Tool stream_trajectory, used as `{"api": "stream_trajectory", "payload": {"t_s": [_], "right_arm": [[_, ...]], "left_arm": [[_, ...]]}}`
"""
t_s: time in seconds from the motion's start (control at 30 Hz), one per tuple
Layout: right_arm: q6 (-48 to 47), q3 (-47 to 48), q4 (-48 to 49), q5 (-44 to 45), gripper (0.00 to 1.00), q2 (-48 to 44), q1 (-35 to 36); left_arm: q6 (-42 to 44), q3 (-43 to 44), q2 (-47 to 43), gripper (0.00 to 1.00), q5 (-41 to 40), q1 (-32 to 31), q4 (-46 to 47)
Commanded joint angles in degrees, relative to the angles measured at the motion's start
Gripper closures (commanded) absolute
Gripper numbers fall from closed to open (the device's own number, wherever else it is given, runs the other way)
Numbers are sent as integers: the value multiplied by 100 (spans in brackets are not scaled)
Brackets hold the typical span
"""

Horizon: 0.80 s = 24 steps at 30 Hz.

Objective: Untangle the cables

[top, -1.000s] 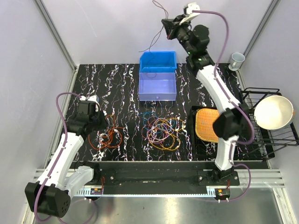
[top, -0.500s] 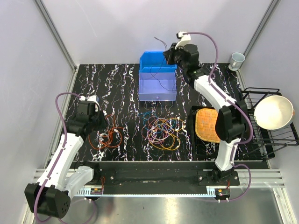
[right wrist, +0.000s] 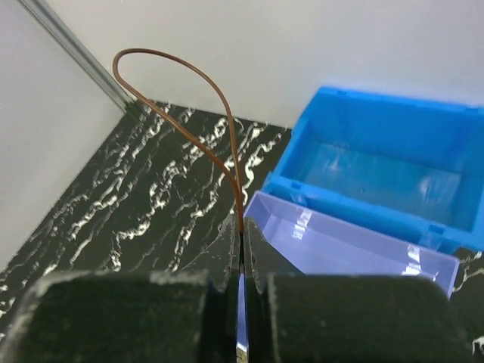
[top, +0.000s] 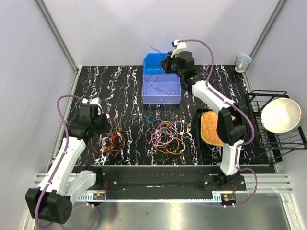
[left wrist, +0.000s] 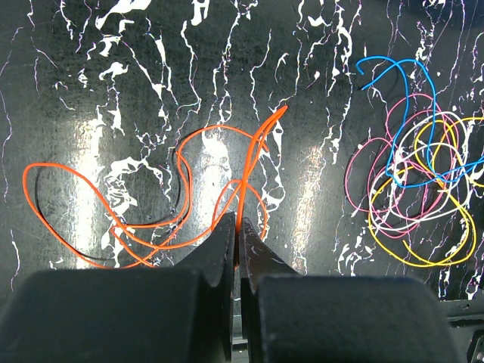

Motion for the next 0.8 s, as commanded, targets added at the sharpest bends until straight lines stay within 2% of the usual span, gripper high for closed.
{"api": "stream_trajectory", "payload": {"t_s": [0.0,0.13,0.27,0.47,0.6,0.77], "right_arm": [[-36,-581,171,520,100,-209,50],[17,-705,-198,713,100,-17,59],[227,-442,-1005,1179,100,405,59],[491,42,-1534,1249,100,924,59],[447,376,-1535,1733,100,1091,50],[676,1043,-1526,1382,100,986,50]], "left_arm": [[49,78,-42,100,-81,-19,255],[58,69,-24,100,-37,-28,255],[58,78,-24,100,-54,-28,247],[49,78,-24,100,-46,-20,247],[58,69,-42,100,-46,-19,255],[58,78,-33,100,-63,-28,247]]}}
